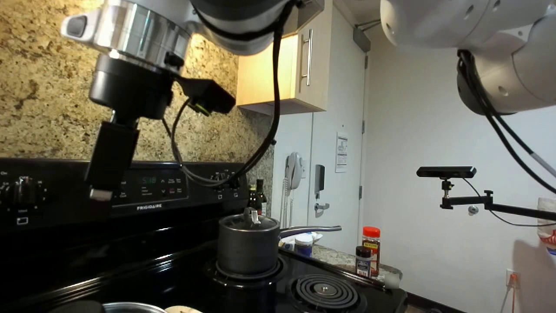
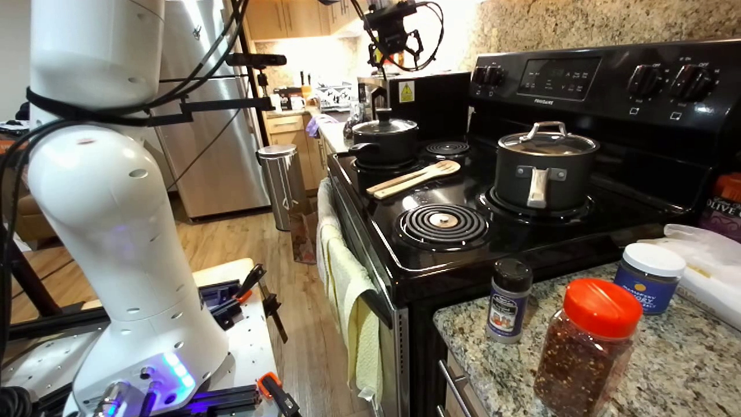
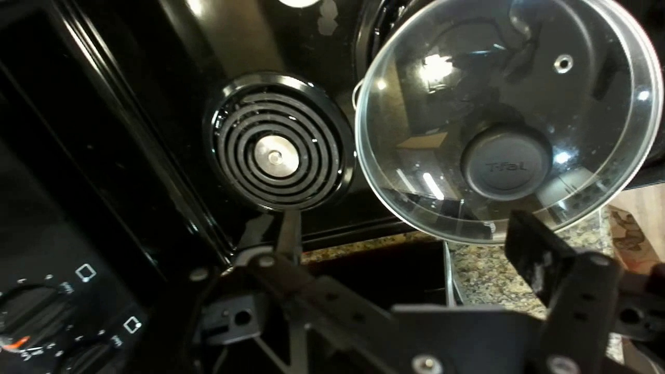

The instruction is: Remove the cooking stick from the pot, pick up the lid and close the pot

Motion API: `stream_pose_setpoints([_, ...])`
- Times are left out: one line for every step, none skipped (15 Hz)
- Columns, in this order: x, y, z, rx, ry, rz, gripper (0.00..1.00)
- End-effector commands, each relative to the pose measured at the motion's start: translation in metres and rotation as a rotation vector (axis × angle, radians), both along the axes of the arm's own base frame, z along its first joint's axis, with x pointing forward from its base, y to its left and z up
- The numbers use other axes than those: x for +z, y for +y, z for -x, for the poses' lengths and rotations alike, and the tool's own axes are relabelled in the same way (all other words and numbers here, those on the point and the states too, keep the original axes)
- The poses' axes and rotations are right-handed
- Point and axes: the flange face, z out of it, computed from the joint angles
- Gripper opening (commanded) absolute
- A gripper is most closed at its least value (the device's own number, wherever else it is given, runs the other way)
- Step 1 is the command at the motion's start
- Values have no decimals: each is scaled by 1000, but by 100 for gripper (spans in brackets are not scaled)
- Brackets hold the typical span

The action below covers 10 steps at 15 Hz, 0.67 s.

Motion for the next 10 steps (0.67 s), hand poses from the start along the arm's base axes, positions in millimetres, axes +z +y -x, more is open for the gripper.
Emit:
stream_pose_setpoints([32,-31,8,-105,-33,18,100])
stream_pose_setpoints([37,-42,10,-136,-40,7,100])
stream_pose_setpoints([41,-52,12,-164,-52,-6,100])
stream_pose_setpoints([43,-65,16,-203,-60,-19,100])
stream_pose_setpoints([43,-77,21,-239,-62,-29,100])
stream_pose_setpoints([40,-88,26,-279,-69,-32,100])
stream_pose_setpoints([36,-98,32,-314,-74,-37,100])
stream_pose_setpoints([31,-106,37,-335,-79,-39,100])
stream_pose_setpoints([27,-112,43,-354,-88,-47,100])
stream_pose_setpoints([23,-115,50,-374,-103,-52,100])
